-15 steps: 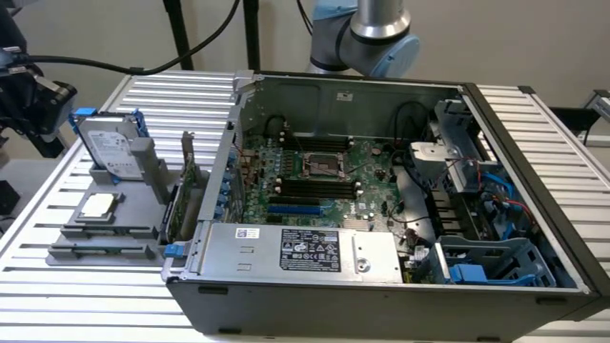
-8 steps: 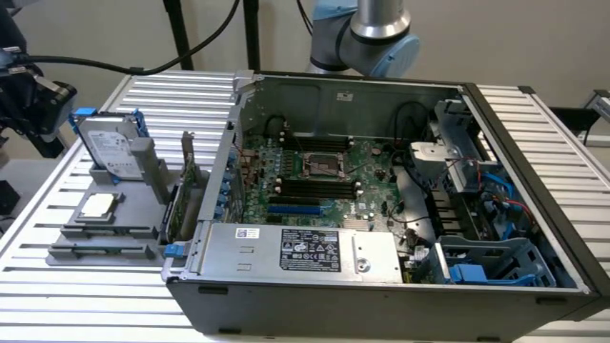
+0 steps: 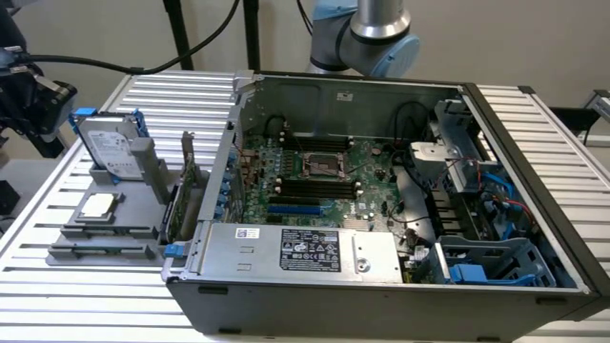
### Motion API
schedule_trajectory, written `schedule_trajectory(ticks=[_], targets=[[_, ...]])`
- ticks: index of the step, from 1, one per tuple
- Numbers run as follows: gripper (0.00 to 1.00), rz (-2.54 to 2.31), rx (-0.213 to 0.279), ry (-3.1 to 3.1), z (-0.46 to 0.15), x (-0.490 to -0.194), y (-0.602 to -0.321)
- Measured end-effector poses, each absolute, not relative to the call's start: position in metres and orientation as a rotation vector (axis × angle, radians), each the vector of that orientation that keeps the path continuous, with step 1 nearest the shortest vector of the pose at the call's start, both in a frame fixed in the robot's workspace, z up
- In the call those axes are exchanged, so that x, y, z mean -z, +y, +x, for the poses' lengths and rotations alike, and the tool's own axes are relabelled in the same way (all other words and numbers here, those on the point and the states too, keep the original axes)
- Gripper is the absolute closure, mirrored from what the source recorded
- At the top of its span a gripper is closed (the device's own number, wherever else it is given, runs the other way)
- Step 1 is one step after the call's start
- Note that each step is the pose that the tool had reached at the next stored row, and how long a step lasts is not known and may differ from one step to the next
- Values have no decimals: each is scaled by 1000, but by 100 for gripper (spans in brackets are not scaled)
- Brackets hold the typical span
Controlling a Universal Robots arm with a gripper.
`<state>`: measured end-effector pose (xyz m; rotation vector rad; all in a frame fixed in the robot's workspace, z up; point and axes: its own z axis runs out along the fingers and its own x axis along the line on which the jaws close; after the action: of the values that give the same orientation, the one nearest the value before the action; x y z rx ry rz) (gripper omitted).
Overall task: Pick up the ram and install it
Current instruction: 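Pick up the ram and move it above insertion slot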
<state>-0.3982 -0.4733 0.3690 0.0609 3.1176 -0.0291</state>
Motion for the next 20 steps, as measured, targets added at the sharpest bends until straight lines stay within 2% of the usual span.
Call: schedule_trajectory(ticks=[20], targets=[[89,-506,23,3074,-398,-368,-473]])
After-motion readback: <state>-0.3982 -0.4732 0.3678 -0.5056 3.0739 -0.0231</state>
